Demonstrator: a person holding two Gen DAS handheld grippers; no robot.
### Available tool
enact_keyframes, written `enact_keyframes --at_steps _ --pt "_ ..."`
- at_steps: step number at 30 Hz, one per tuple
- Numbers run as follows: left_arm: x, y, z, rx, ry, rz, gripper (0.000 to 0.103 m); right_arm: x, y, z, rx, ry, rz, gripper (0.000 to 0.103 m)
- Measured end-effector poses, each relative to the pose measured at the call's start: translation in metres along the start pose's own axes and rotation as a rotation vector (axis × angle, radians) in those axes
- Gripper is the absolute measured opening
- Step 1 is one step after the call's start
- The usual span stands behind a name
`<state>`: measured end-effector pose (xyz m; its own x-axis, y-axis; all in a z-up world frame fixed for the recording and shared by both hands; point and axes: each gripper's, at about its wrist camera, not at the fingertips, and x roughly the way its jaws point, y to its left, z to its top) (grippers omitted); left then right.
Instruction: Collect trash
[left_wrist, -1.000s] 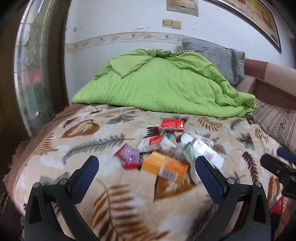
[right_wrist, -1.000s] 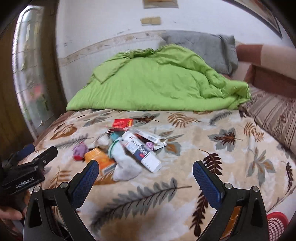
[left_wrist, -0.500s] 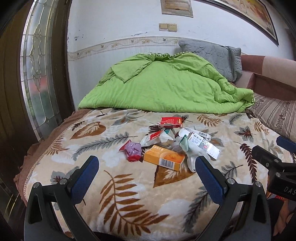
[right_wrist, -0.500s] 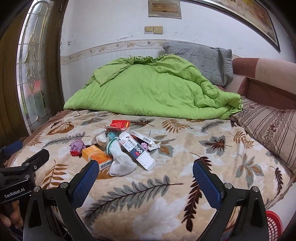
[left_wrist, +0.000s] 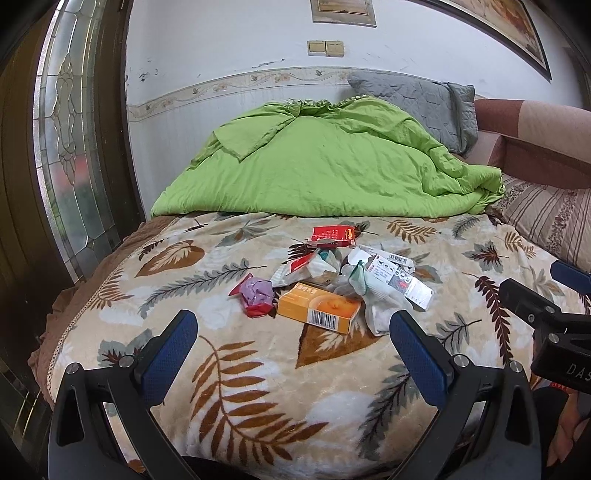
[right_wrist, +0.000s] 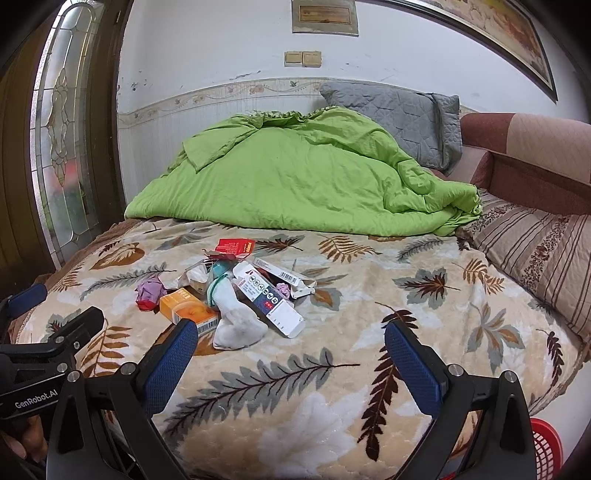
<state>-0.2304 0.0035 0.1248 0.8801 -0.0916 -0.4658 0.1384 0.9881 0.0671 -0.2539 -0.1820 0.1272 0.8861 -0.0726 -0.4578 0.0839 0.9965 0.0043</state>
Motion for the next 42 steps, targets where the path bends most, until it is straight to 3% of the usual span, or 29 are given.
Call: enact_keyframes --at_steps 21,27,35,42 --pt "0.000 -0.001 0.000 0.001 0.003 -0.003 0.103 0.001 -0.002 0.000 0.002 0.003 0.001 0.103" --pt "0.004 0.005 -0.001 -0.039 0.045 -0.026 0.103 0.002 -0.001 0.000 0.006 0.010 0.014 0.101" --pt "0.024 0.022 -0.002 -0.087 0.115 -0.044 0.103 0.012 -0.003 0.000 0.026 0.056 0.062 0.096" --pt "0.033 0.029 -0.001 -0.103 0.129 -0.047 0.103 0.026 0.002 0.002 0.017 0.126 0.114 0.092"
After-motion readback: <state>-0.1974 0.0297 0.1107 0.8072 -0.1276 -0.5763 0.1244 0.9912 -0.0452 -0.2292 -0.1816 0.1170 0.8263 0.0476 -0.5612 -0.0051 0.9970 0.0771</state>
